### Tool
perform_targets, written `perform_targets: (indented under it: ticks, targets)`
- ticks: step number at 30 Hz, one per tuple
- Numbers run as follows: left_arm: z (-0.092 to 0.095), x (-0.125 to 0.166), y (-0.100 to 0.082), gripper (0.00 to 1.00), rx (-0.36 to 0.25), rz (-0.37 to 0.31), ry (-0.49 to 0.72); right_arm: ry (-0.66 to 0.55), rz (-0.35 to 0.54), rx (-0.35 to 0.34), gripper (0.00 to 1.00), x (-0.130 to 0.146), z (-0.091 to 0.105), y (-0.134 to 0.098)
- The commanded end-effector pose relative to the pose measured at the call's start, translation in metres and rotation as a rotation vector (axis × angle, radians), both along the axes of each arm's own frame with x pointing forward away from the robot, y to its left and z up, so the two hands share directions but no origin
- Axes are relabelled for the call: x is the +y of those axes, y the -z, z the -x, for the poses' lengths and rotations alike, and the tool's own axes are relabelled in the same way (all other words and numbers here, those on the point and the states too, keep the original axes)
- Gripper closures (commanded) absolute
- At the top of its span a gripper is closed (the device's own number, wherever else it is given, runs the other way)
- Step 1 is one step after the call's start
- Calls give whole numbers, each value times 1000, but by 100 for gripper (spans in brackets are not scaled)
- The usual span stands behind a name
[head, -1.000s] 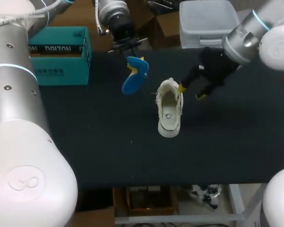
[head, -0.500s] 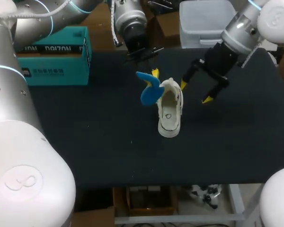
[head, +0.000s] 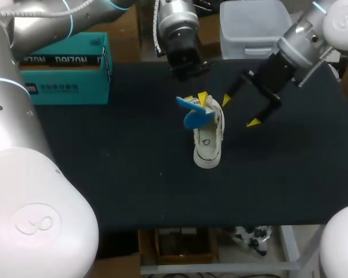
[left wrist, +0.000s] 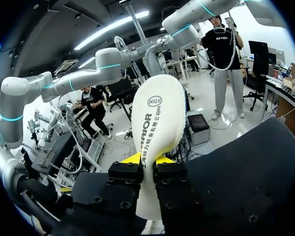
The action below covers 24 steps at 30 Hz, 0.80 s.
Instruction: Open the shoe tongue, take the insole out of the shoe, put the insole back into the shoe, and pack the shoe into the shoebox
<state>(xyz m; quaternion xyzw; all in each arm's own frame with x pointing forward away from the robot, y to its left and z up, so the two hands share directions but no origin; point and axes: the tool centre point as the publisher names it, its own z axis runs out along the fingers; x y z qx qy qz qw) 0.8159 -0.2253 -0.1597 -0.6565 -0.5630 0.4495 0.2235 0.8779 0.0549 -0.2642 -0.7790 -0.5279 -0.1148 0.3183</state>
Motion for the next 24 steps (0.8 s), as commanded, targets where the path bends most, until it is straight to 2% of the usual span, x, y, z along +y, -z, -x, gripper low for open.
perform_targets:
  ticks: [1,3,9,15,24]
  targets:
    - [7,-4,5,100,-21,20,15,233,-220,-41,0,-10,28,11]
    - [10,-7,9,100,-29,41,19,271,-231,-9,0,-9,32,15]
    - [15,-13,17,100,-46,91,57,307,-287,-11,0,-3,34,18]
    - [15,-14,30,100,-87,134,84,294,-373,-27,0,4,29,18]
    - [15,-14,43,100,-122,149,82,284,-438,58,0,11,20,13]
